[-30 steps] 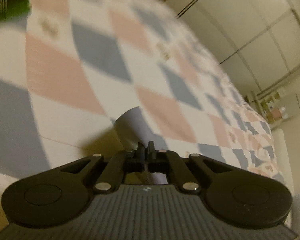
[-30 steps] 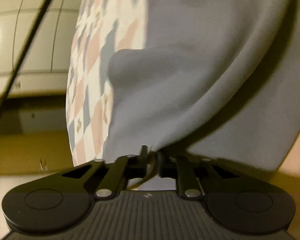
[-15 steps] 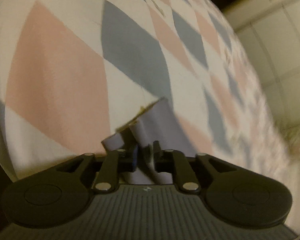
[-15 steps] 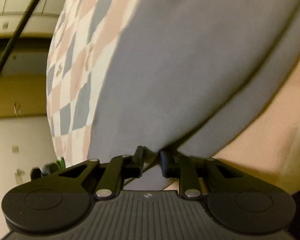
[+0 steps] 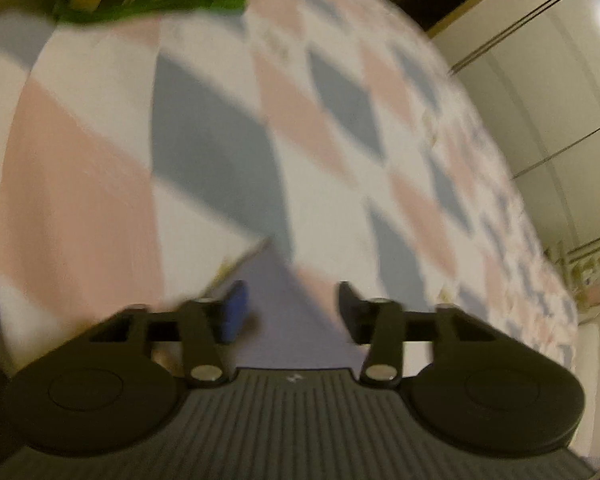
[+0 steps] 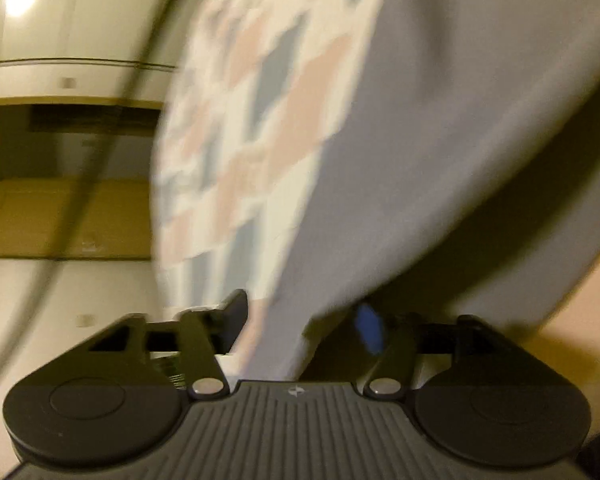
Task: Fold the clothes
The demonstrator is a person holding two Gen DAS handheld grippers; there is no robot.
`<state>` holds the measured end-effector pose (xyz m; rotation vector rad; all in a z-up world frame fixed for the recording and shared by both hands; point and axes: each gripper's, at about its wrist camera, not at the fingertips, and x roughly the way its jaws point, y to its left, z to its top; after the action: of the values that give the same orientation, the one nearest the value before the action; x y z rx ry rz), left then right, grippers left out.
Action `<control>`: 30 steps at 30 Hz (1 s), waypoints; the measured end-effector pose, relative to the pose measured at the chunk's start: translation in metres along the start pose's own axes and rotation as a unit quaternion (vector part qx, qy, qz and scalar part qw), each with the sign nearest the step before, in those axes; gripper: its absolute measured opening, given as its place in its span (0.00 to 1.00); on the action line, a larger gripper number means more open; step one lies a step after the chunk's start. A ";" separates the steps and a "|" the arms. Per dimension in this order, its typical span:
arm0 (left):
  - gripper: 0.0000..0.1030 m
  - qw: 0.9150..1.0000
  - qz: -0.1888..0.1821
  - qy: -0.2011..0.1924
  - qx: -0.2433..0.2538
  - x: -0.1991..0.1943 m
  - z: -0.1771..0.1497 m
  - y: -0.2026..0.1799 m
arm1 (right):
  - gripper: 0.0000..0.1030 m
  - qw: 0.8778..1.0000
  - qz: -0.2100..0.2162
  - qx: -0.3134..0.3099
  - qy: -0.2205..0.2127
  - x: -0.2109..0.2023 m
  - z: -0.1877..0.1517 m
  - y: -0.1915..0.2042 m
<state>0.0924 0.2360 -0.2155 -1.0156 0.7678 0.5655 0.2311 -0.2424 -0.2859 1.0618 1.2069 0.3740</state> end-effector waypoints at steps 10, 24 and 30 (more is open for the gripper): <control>0.31 0.998 0.025 0.021 -0.048 0.004 -0.030 0.039 | 0.52 0.997 -0.047 0.043 0.037 -0.014 -0.010 -0.043; 0.01 0.997 -0.001 -0.025 0.067 -0.023 -0.033 0.023 | 0.04 0.997 -0.068 0.011 -0.035 -0.041 0.015 -0.051; 0.01 0.997 0.008 -0.026 0.073 -0.024 -0.037 0.031 | 0.03 0.997 -0.065 0.002 -0.030 -0.060 0.010 -0.054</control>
<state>0.0433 0.2140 -0.2249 -0.8581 0.7606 0.5399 0.2027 -0.3176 -0.2966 0.9848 1.2168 0.2383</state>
